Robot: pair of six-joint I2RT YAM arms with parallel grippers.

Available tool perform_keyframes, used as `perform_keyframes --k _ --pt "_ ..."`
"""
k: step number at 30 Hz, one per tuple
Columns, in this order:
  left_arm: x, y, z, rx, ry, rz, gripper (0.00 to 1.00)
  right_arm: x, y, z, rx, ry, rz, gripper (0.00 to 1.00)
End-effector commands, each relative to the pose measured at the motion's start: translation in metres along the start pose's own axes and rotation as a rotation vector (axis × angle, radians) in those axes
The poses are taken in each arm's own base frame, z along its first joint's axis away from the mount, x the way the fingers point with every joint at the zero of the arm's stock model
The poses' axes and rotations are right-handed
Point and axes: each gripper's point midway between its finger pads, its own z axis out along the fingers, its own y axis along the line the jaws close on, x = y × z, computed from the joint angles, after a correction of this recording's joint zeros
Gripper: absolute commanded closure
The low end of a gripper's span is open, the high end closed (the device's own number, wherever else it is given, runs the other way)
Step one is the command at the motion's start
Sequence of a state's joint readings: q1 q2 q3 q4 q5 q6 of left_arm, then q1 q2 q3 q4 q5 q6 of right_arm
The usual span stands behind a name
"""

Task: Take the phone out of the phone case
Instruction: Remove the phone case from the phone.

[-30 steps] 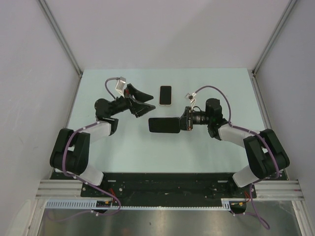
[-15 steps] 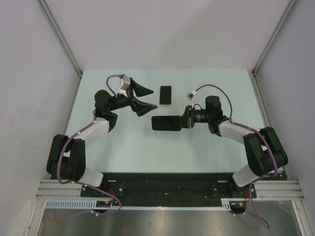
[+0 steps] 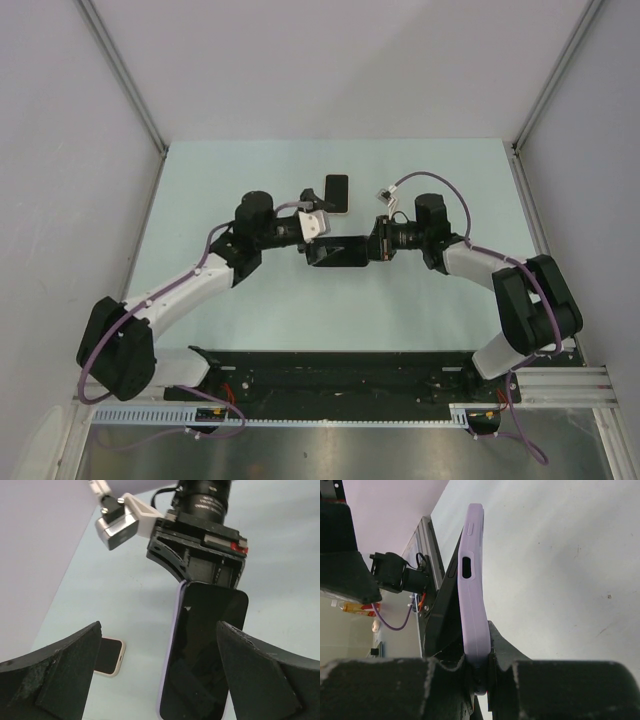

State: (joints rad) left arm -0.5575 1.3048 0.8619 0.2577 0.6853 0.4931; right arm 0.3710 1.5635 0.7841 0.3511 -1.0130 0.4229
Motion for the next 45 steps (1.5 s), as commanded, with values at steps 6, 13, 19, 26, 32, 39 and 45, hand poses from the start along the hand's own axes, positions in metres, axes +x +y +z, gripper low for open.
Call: perform_keyframes --k 6,13,19,26,32,39,45 --pt "0.019 -0.032 -0.001 0.087 0.118 0.253 0.0 -0.018 0.012 0.003 -0.039 -0.006 -0.079 1.0" --pt "0.034 -0.049 0.013 0.098 0.183 0.254 0.0 -0.018 0.014 0.004 -0.042 -0.004 -0.09 1.0" --pt "0.041 -0.055 0.024 0.1 0.211 0.198 0.0 -0.019 0.016 0.002 -0.045 -0.007 -0.095 1.0" --pt "0.043 -0.062 0.036 0.115 0.208 0.147 0.0 -0.021 0.017 0.001 -0.043 -0.011 -0.103 1.0" --pt "0.046 -0.06 0.043 0.082 0.217 0.135 0.0 -0.021 0.018 0.002 -0.043 -0.011 -0.105 1.0" --pt "0.046 -0.054 0.047 0.042 0.221 0.121 0.0 -0.021 0.017 0.002 -0.041 -0.013 -0.103 1.0" --pt "0.045 -0.053 0.048 0.028 0.218 0.114 0.0 -0.022 0.017 0.001 -0.039 -0.016 -0.104 1.0"
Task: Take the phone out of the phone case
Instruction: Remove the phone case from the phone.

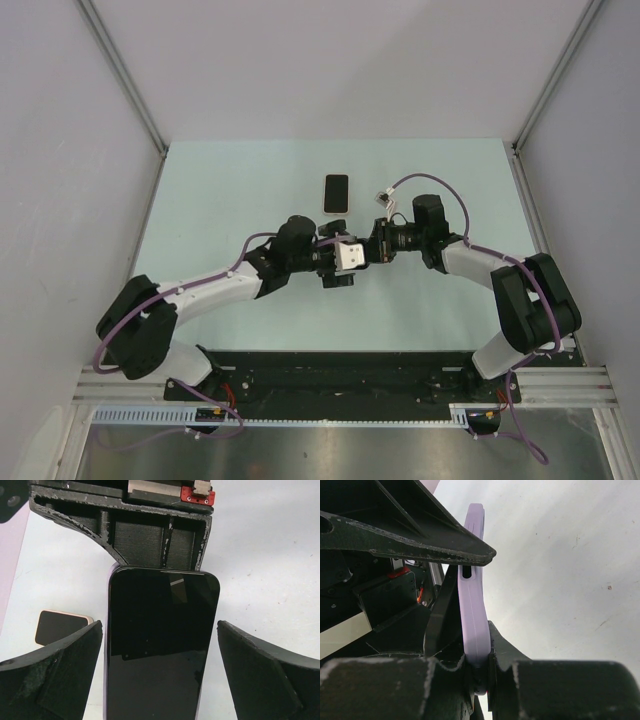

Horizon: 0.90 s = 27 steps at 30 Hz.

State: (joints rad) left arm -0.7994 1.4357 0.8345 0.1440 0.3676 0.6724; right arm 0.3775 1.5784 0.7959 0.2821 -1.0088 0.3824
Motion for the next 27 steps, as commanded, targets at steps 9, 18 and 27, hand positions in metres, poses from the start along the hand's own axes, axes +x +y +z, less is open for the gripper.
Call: perform_keyframes --k 9,18,27 --pt "-0.027 0.009 0.002 -0.02 -0.077 0.002 0.37 -0.033 0.019 -0.003 -0.039 -0.062 -0.124 1.0" --pt "-0.036 0.005 -0.003 -0.007 -0.115 -0.007 0.58 -0.036 0.012 -0.006 -0.016 -0.075 -0.113 1.0" --pt "-0.046 0.008 -0.01 0.008 -0.165 -0.074 0.76 -0.039 0.002 -0.009 0.018 -0.09 -0.127 1.0"
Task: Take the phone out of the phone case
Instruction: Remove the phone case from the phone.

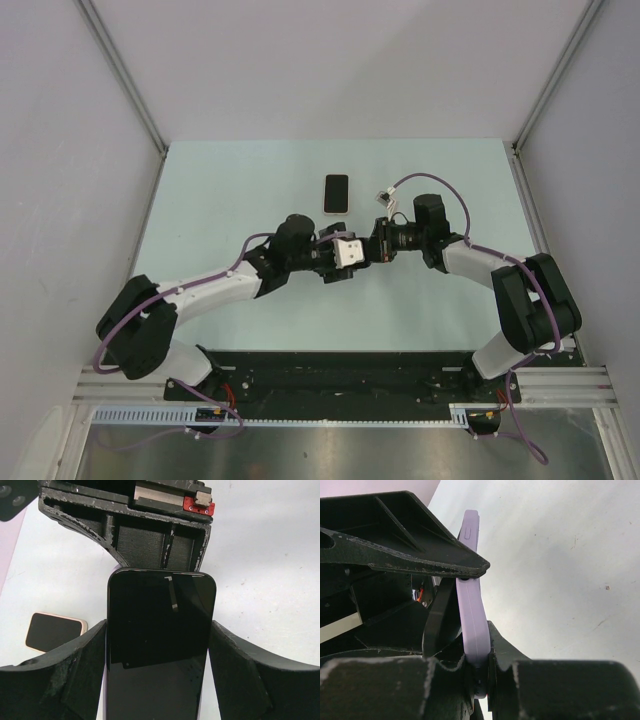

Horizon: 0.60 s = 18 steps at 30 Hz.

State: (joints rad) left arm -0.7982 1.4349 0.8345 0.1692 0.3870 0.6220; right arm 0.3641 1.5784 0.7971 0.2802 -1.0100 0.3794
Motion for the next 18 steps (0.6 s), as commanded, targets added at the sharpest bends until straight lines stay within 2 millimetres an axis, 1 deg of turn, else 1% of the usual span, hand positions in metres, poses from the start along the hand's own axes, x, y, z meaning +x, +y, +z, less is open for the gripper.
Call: perform_keyframes --k 1,4,5,11,13,18 --pt "-0.041 0.007 -0.011 0.016 -0.143 -0.051 0.76 -0.036 0.005 -0.005 0.012 -0.082 -0.125 1.0" --pt "-0.044 0.01 -0.015 0.023 -0.172 -0.08 0.77 -0.037 0.004 -0.006 0.013 -0.086 -0.129 1.0" --pt "-0.042 0.011 -0.017 0.023 -0.174 -0.088 0.78 -0.037 0.003 -0.006 0.015 -0.086 -0.126 1.0" --pt "-0.046 0.012 -0.025 0.038 -0.215 -0.108 0.79 -0.042 -0.001 -0.01 0.026 -0.103 -0.099 1.0" --pt "-0.049 0.011 -0.026 0.046 -0.229 -0.105 0.8 -0.044 -0.001 -0.012 0.029 -0.109 -0.094 1.0" --pt "-0.05 0.007 -0.029 0.066 -0.249 -0.111 0.82 -0.046 -0.005 -0.014 0.039 -0.12 -0.079 1.0"
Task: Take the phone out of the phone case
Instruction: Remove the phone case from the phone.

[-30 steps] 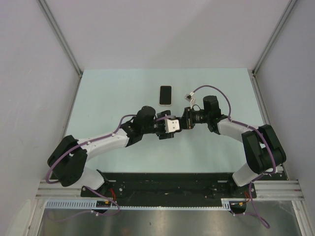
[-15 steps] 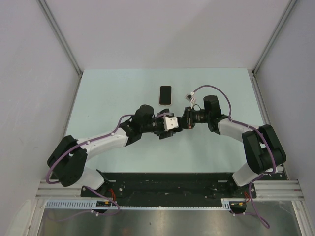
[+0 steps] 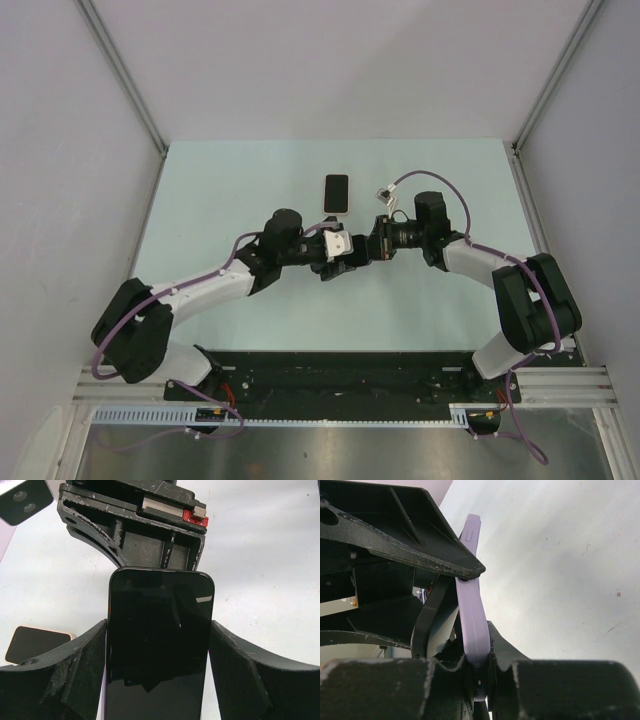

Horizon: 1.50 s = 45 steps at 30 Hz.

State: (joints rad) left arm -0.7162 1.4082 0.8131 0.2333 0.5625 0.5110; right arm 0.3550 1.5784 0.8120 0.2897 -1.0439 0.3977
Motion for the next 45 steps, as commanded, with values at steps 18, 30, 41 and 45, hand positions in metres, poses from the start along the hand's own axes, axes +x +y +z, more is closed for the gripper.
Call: perform_keyframes --k 18,30,41,45 --pt "-0.044 -0.018 -0.019 0.104 -0.176 0.035 1.0 -0.048 -0.039 -0.019 0.204 -0.172 -0.035 1.0" --pt "-0.048 -0.021 -0.027 0.101 -0.192 0.088 1.0 -0.053 -0.067 -0.027 0.341 -0.216 -0.013 1.0" --pt "-0.054 -0.013 -0.022 0.072 -0.207 0.004 1.0 -0.052 -0.075 -0.026 0.407 -0.207 -0.076 1.0" --pt "-0.056 -0.008 -0.02 0.056 -0.205 -0.032 1.0 -0.052 -0.073 -0.025 0.413 -0.202 -0.106 1.0"
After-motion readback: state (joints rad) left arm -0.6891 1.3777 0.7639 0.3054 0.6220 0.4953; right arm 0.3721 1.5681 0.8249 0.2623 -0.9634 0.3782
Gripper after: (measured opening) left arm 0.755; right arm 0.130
